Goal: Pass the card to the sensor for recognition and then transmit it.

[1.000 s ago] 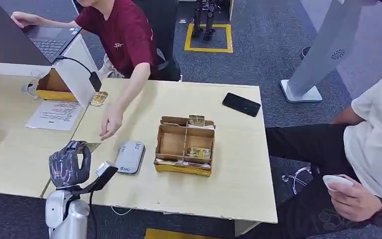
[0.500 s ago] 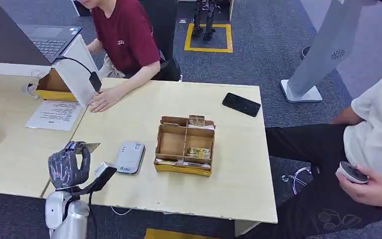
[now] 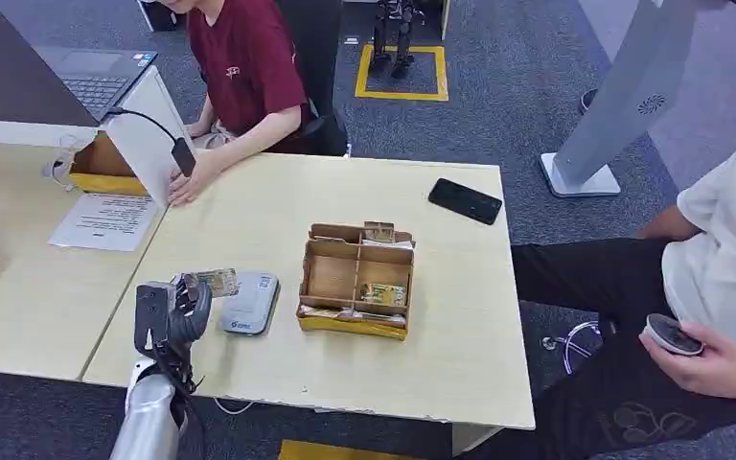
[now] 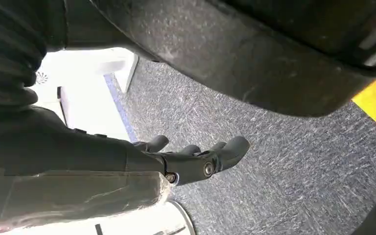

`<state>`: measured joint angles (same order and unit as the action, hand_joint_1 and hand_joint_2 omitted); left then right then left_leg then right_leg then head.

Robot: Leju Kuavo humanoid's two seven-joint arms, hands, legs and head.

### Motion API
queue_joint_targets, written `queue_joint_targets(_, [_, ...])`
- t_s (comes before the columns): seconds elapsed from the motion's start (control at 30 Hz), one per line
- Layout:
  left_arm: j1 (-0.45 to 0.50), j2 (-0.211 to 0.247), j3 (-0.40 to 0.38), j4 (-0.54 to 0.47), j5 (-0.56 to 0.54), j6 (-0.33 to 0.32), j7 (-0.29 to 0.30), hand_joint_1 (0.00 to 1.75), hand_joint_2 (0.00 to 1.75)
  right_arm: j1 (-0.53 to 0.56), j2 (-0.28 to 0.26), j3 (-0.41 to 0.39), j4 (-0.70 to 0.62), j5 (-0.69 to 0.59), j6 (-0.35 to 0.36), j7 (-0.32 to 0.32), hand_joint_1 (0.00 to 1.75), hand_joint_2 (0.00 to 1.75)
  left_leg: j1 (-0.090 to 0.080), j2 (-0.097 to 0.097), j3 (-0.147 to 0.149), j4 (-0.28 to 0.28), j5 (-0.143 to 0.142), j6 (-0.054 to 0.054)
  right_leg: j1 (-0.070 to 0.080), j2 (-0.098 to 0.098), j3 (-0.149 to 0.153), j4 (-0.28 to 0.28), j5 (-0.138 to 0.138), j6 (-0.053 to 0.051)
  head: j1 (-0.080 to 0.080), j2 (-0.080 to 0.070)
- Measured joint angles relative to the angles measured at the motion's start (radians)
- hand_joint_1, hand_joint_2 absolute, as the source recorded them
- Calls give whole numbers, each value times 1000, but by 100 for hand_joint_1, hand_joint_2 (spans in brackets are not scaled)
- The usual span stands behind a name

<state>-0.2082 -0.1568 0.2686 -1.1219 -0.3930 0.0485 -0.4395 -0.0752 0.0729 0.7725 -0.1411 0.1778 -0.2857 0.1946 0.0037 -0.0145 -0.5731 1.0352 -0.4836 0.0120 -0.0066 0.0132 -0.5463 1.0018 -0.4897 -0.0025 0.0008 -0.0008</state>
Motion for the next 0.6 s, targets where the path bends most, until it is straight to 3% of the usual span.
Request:
queue_joint_targets(0.3, [3, 34, -26, 19, 26, 0, 11, 175, 175, 0, 0, 3, 1, -4, -3, 0, 0, 175, 0, 0, 0, 0, 0, 0, 0, 0, 0, 0, 0, 0, 0, 0])
queue_joint_targets(0.43, [3, 48, -40, 33, -36, 54, 32, 175, 175, 0, 0, 8, 1, -8, -3, 0, 0, 175, 0, 0, 0, 0, 0, 0, 0, 0, 0, 0, 0, 0, 0, 0])
queue_joint_targets(0.6, [3, 58, -45, 54, -57, 56, 32, 175, 175, 0, 0, 16, 1, -8, -3, 0, 0, 175, 0, 0, 0, 0, 0, 0, 0, 0, 0, 0, 0, 0, 0, 0])
